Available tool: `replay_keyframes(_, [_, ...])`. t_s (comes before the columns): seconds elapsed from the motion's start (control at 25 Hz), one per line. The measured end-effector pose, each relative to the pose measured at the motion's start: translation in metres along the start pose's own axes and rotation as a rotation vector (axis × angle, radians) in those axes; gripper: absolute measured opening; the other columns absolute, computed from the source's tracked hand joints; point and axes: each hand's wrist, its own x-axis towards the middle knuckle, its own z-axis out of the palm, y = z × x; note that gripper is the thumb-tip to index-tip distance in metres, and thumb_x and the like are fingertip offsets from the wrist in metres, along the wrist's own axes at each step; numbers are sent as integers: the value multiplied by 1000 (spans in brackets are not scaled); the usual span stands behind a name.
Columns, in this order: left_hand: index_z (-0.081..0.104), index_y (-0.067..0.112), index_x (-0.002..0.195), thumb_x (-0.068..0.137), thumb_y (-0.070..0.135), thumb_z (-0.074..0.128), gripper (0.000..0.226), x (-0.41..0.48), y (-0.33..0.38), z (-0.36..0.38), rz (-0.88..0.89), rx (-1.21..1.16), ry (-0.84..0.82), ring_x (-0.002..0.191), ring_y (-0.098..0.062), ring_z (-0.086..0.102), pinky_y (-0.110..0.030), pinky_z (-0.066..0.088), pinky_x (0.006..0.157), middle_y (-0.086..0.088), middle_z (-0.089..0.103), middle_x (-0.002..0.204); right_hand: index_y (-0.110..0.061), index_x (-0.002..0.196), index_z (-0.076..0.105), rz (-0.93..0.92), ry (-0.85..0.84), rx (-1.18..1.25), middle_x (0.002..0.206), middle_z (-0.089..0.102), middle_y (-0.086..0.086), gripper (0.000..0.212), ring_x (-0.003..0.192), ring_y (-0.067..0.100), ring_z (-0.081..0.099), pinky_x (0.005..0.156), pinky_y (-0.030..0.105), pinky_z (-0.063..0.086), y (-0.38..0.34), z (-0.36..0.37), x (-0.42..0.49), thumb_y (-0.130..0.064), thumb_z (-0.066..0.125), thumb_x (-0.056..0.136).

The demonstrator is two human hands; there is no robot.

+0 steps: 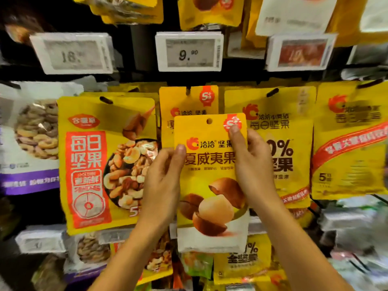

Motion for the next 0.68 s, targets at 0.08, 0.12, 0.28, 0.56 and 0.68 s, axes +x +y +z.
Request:
replay_keyframes(0.08, [56,14,76,86,44,47,34,10,11,13,36,-24,114,63,5,55,-13,42,55,14,62,67,5,91,54,-79,-24,21,91,60,32,39,86,45,59,68,56,50,-12,2,14,-33,44,96])
replay_keyframes(0.12, [53,15,73,90,43,48,33,16,17,14,67,-27,157,60,2,51,-16,40,53,12,58,64,7,88,52,-112,-26,38,89,60,33,39,83,47,58,64,54,50,-18,5,22,-31,44,97])
replay_keyframes(0.28, [50,14,71,96,30,47,30,45,24,5,117,28,294,65,-7,47,-30,39,61,4,52,68,-7,75,51,-87,-50,66,69,54,18,31,62,27,52,54,38,39,-30,27,48,-28,47,97])
replay_keyframes(0.56, [54,20,65,96,26,50,31,71,13,2,-31,41,241,58,-7,53,-33,44,60,10,60,58,-9,78,52,45,1,26,71,51,16,31,64,25,49,58,35,35,-17,38,62,-33,46,96])
replay_keyframes(0.68, [56,12,68,95,27,52,31,75,13,-1,-28,5,238,64,-14,55,-38,46,60,-4,63,65,-10,78,52,65,12,-3,73,53,17,30,66,26,51,60,36,37,-20,42,66,-32,46,97])
